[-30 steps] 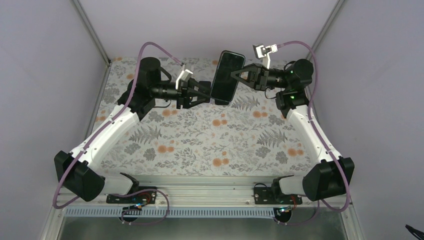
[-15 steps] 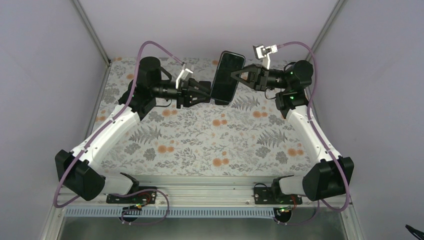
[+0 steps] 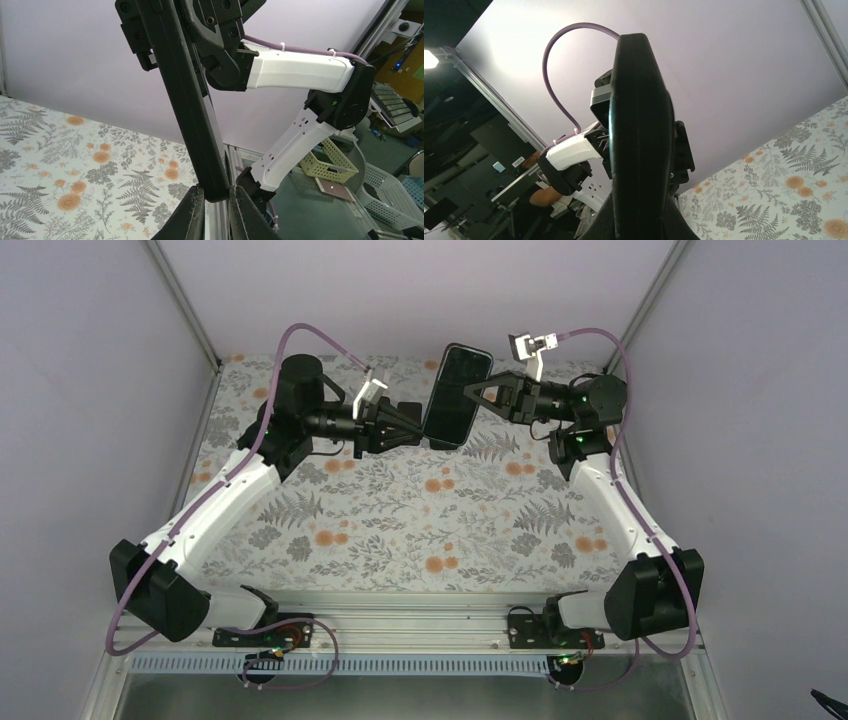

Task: Take the phone out of the phone case
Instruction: Remove the phone case from the phone.

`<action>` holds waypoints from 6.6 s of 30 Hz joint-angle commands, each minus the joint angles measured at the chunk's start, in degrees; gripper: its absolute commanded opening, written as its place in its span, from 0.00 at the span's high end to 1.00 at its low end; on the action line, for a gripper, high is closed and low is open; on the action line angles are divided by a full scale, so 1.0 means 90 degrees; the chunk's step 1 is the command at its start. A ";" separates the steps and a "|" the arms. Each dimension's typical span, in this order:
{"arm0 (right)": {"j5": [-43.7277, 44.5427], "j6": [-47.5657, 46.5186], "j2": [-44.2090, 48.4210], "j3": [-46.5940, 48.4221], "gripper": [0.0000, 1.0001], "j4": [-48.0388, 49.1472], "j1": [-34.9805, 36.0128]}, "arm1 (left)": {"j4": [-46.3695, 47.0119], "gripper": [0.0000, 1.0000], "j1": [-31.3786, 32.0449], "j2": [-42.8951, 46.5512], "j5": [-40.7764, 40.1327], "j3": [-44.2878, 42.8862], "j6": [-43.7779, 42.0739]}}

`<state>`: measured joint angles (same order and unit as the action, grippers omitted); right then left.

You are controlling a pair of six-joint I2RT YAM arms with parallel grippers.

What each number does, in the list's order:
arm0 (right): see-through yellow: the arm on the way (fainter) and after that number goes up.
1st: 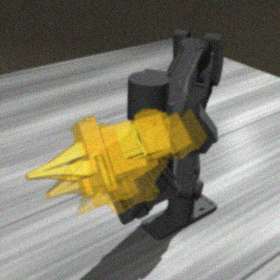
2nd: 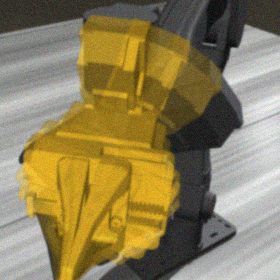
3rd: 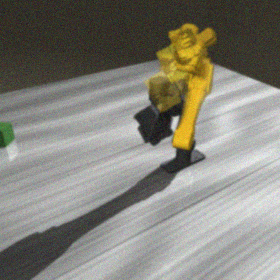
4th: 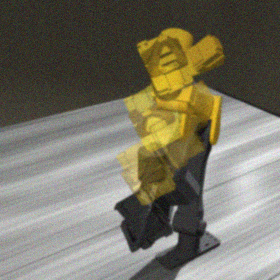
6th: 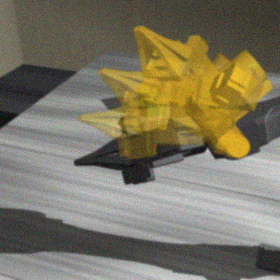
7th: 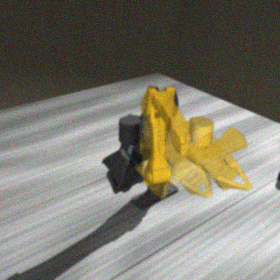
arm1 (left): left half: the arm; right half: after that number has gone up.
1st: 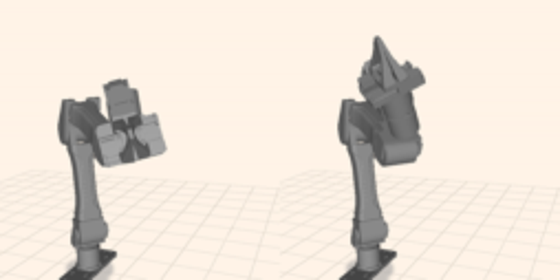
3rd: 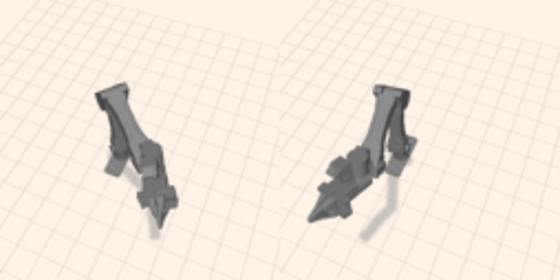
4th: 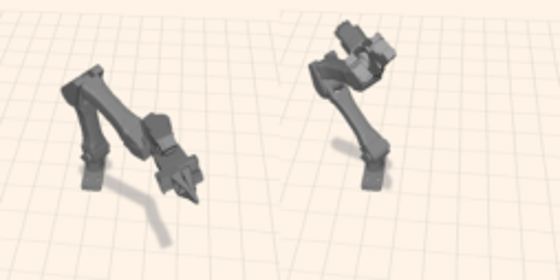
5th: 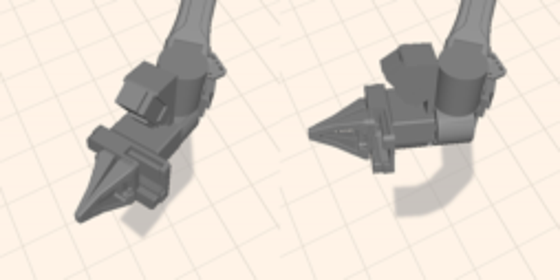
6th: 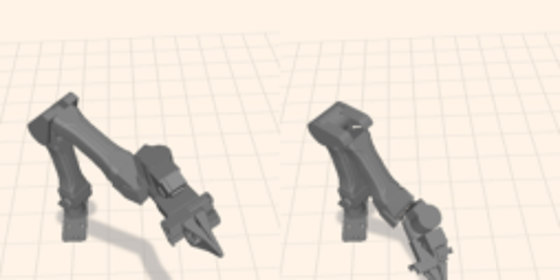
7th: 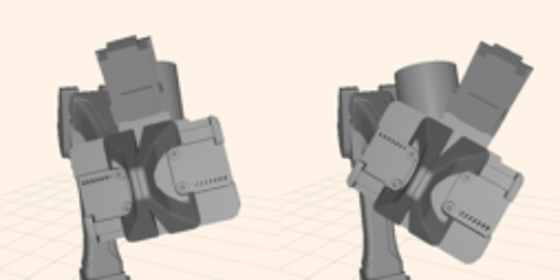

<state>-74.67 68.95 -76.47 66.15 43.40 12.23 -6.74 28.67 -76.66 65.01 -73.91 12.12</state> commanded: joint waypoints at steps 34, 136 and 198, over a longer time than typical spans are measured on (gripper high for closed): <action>0.0321 0.2038 0.0041 -0.0219 0.96 0.2154 -0.0065 | -0.0163 0.60 -0.0444 0.0090 0.0290 0.0050 -0.0431; 0.1048 0.4792 0.0138 -0.0959 0.97 0.5125 0.0321 | -0.0256 0.87 0.0063 -0.0579 -0.2188 -0.0111 -0.0673; -0.0273 -0.1738 0.0132 -0.0382 0.97 -0.1640 0.1083 | 0.0103 0.76 0.0162 -0.0249 -0.0310 -0.0332 0.0056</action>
<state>-72.86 59.05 -74.63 60.97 37.32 18.76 -14.24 28.99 -78.41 60.80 -77.30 9.80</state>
